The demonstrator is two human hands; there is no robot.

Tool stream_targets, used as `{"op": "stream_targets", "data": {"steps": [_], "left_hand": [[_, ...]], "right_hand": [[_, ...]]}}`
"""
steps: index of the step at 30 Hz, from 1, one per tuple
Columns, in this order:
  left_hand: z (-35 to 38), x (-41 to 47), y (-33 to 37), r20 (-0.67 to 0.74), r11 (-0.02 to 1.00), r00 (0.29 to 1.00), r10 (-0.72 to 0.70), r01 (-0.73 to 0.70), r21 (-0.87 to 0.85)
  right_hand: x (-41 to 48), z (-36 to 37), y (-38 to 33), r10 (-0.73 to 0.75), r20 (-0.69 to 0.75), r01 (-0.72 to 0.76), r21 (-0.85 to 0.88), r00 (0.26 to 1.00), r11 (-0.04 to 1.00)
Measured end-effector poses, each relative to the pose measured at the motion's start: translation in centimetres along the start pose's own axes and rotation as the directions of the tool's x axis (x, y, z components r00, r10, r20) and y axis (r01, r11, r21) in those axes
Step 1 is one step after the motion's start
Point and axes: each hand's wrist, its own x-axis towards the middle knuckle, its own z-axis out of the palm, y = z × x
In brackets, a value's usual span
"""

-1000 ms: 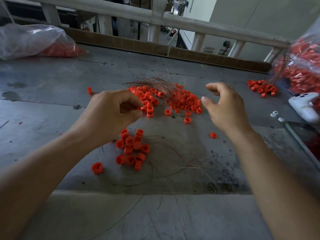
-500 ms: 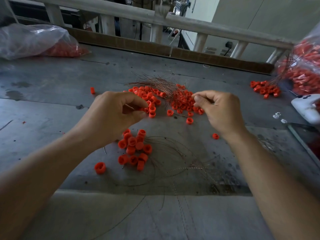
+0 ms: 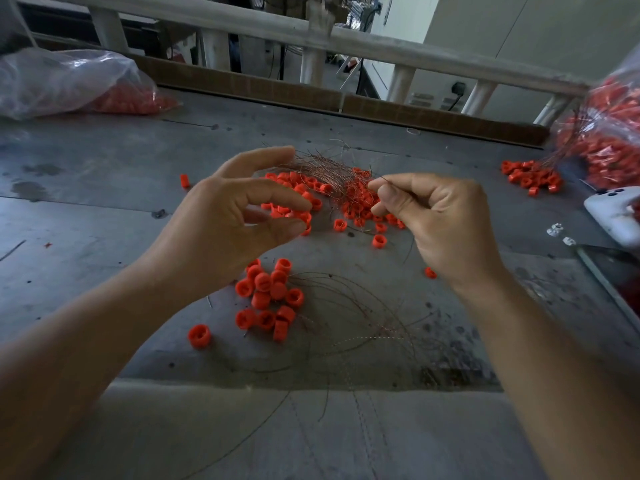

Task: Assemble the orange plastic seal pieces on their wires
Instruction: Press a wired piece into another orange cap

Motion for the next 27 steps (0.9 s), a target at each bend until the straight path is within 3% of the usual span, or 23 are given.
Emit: {"op": "stream_targets", "data": {"steps": [12, 27], "left_hand": [[0.24, -0.13, 0.49, 0.000, 0.994, 0.995, 0.103, -0.102, -0.030], [0.16, -0.29, 0.84, 0.027, 0.994, 0.997, 0.076, -0.074, -0.079]], "right_hand": [[-0.33, 0.15, -0.30, 0.002, 0.031, 0.000, -0.074, 1.000, 0.997], [-0.33, 0.16, 0.07, 0.021, 0.011, -0.019, -0.171, 1.000, 0.985]]}}
